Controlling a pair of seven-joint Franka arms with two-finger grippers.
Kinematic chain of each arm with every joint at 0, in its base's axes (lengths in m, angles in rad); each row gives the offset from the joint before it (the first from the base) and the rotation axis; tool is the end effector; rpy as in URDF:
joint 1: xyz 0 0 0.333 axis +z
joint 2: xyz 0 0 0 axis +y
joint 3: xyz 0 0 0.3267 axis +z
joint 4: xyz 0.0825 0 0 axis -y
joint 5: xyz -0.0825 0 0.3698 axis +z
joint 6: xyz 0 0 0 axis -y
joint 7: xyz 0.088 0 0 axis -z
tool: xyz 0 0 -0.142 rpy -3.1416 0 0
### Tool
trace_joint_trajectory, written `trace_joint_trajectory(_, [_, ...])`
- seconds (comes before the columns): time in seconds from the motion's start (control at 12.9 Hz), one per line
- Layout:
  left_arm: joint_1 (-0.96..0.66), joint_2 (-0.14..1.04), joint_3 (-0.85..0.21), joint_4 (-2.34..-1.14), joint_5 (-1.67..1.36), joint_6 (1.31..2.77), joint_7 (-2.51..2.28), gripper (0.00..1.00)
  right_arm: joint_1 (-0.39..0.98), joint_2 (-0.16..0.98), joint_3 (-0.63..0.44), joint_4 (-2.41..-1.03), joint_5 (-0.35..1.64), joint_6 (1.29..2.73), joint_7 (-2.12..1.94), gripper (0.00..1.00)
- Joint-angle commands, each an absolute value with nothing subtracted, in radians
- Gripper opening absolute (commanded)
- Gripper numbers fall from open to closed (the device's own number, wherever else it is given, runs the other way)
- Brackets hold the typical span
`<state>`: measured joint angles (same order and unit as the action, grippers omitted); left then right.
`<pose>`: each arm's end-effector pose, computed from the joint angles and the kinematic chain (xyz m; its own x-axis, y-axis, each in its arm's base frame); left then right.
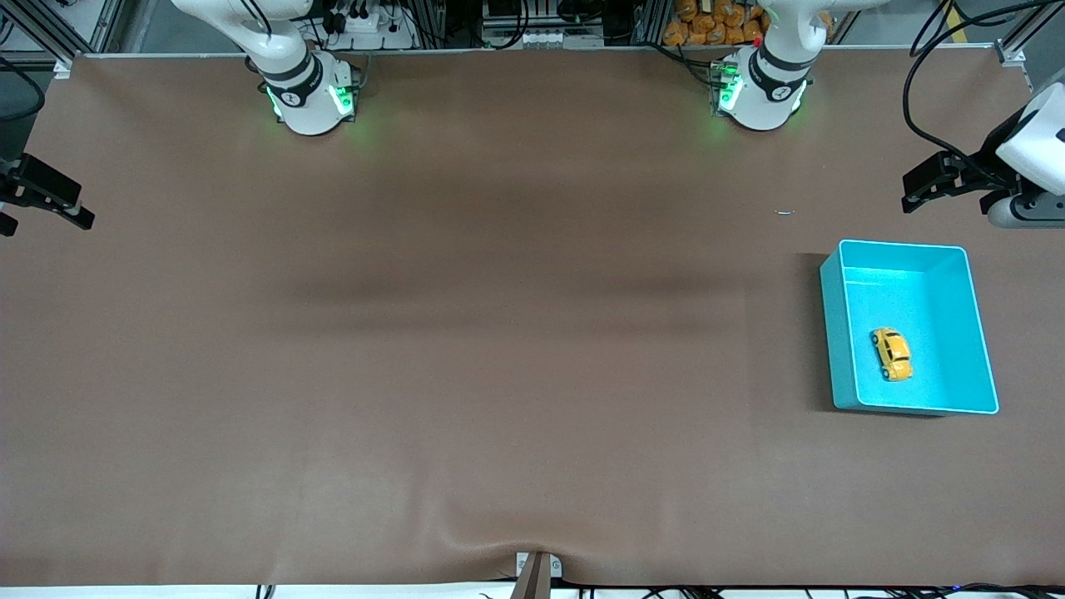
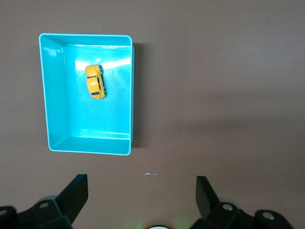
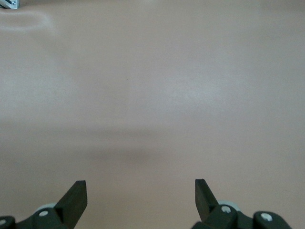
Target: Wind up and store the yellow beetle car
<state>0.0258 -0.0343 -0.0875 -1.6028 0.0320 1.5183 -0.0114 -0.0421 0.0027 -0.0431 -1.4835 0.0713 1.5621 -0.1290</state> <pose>0.5209 -0.0283 0.5995 0.9976 -0.0483 -0.0499 -0.0501 -0.9981 -0.0356 0.5423 -0.0361 0.6384 0.9954 0.0444 0.0843 0.0496 -0.9969 -0.0605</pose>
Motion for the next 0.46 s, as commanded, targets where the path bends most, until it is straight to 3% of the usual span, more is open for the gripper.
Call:
trace_joint_trajectory(0.0, [0.02, -0.025, -0.084, -1.572, 0.031, 1.491, 0.008, 1.0, -0.044, 0.002, -0.044, -1.468, 0.067, 1.555, -0.12, 1.0])
trace_joint_trajectory(0.39, [0.021, -0.023, -0.084, -1.574, 0.029, 1.489, 0.009, 1.0, -0.043, 0.002, -0.043, -1.468, 0.069, 1.551, -0.124, 1.0])
